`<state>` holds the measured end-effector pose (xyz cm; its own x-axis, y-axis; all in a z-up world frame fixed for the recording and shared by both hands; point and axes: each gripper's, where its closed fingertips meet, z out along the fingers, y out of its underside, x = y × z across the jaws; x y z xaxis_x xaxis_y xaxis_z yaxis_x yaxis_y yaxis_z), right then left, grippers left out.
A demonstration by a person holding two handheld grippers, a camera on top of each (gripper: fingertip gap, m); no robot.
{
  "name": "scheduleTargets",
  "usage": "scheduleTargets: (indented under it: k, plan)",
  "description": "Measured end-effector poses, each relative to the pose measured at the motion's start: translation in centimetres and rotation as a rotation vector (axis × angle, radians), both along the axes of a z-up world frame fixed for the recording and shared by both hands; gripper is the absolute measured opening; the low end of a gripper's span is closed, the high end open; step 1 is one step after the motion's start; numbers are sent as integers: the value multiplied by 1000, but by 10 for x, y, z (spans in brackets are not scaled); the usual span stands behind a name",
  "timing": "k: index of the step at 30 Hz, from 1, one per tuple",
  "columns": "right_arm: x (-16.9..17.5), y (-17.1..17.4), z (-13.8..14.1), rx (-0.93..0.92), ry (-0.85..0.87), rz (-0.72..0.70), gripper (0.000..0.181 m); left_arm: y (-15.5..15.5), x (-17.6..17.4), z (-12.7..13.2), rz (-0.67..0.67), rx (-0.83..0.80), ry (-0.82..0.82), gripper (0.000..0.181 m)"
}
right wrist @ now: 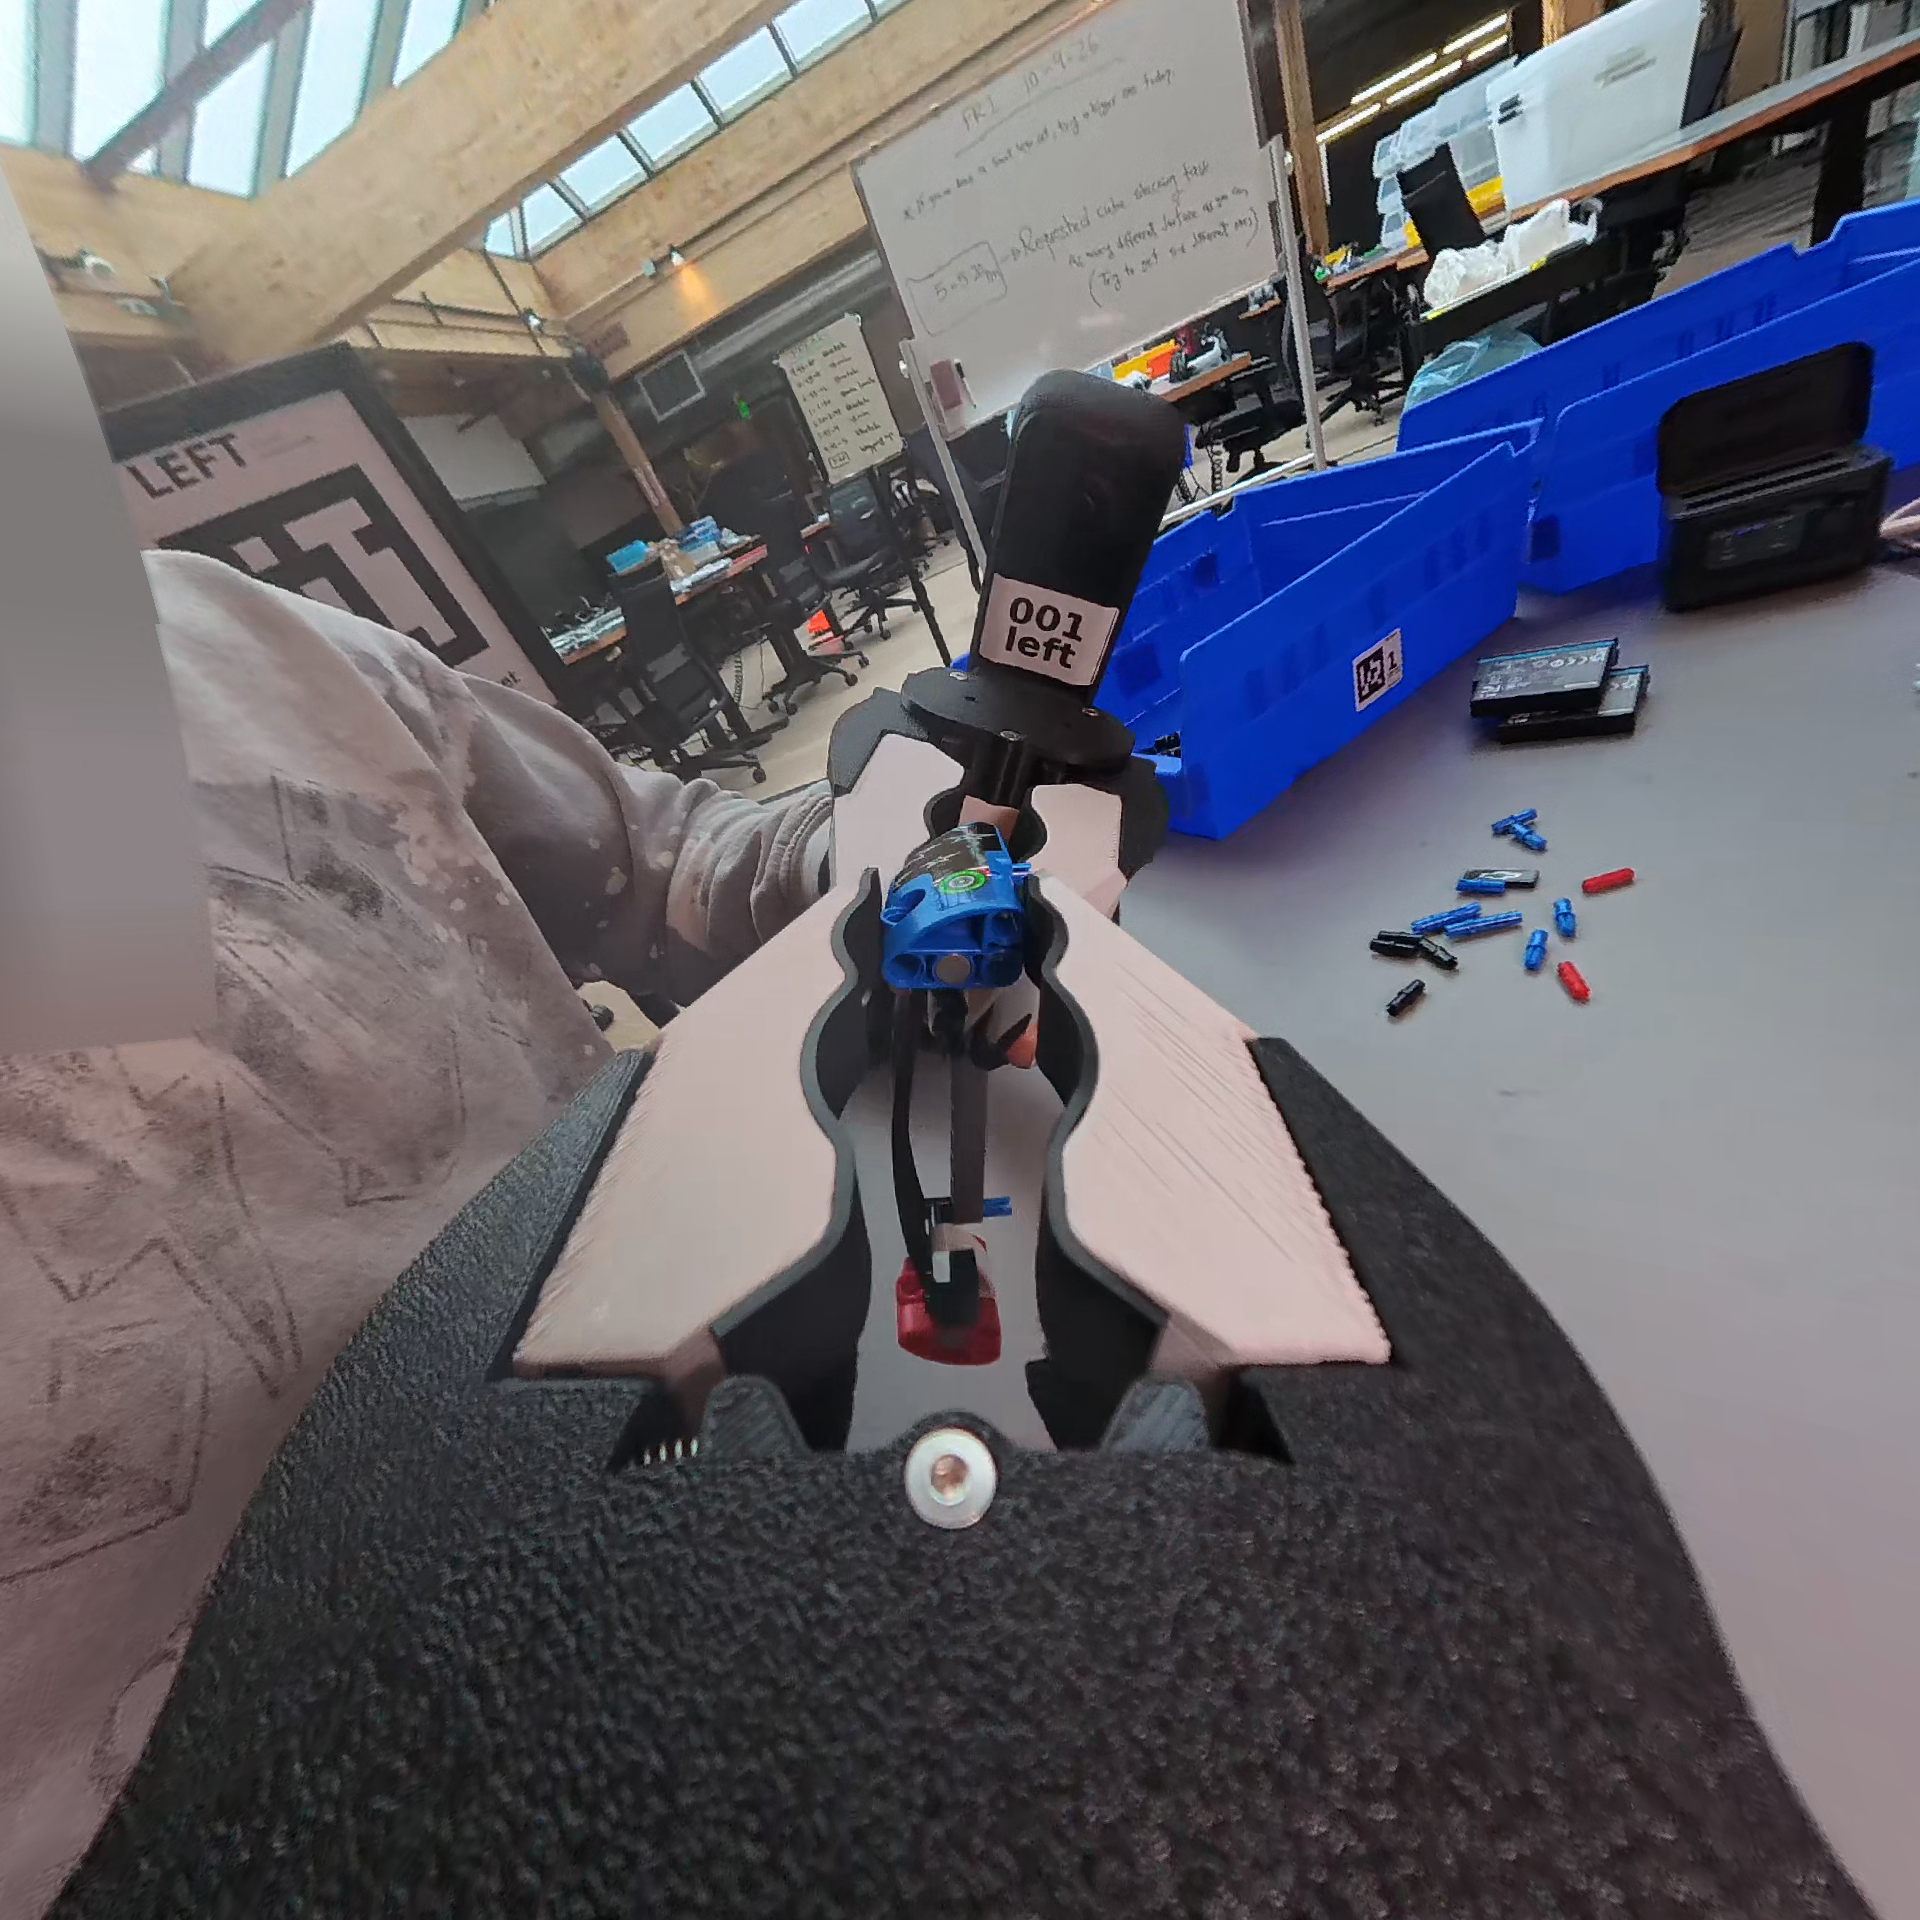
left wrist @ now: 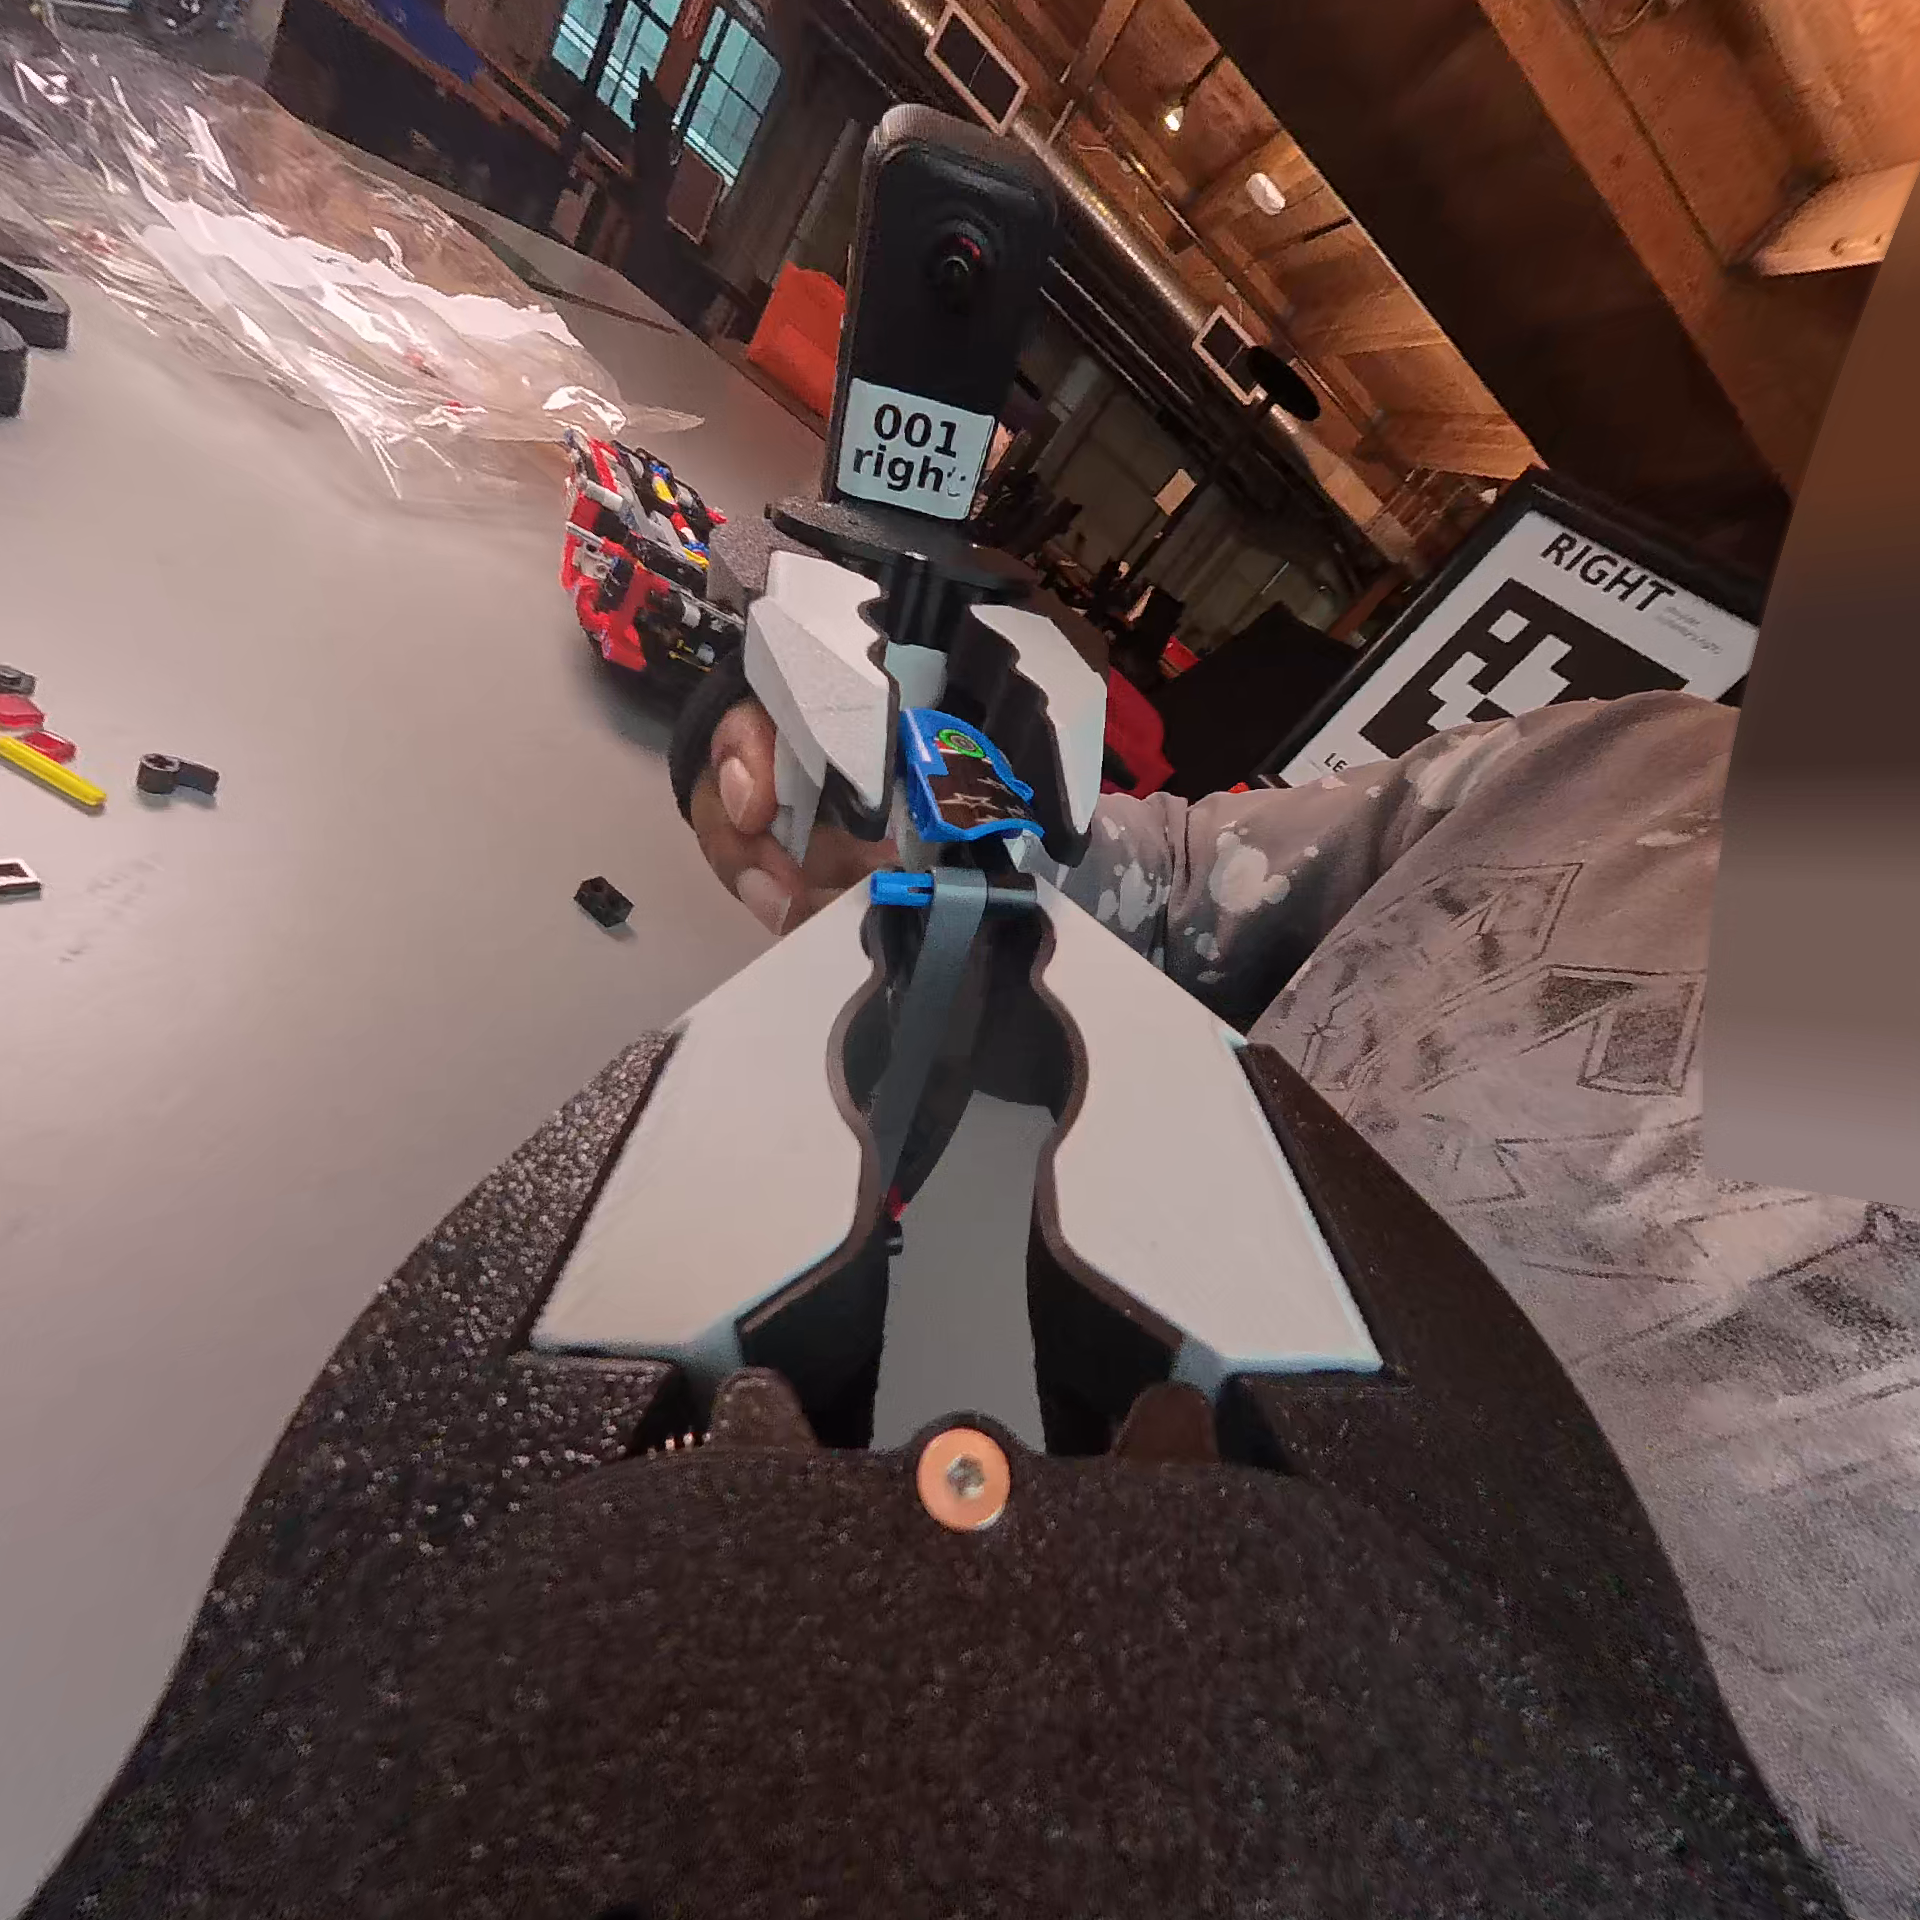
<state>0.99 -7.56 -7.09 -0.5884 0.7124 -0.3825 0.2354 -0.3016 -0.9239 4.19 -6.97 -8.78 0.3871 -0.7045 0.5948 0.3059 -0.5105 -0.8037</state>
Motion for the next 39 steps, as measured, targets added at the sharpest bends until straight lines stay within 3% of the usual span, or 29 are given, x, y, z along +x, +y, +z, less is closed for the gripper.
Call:
scheduleTargets:
  k: [7,27,29,30,32,34,39]
  plan:
    - [17,7,13,0,81,42,25,7,11,14,16,64,17,13]
    - [34,10,-5,27,75,51,24,5,13,2,23,45,45,11]
    - [38,16,-4,6,85,51,21,4,11,2,14,35,28,12]
    - [41,30,2,-32,116,1,0,2,5,6,17,38,-7,12]
    - [50,53,4,-44,133,-76,0,7,-29,21,112,45,-114,10]
    - [42,41,-1,56,134,-112,0,11,-32,9,138,10,-65,13]
    - [23,35,0,161,107,-156,41,16,-23,2,104,-59,-76,14]
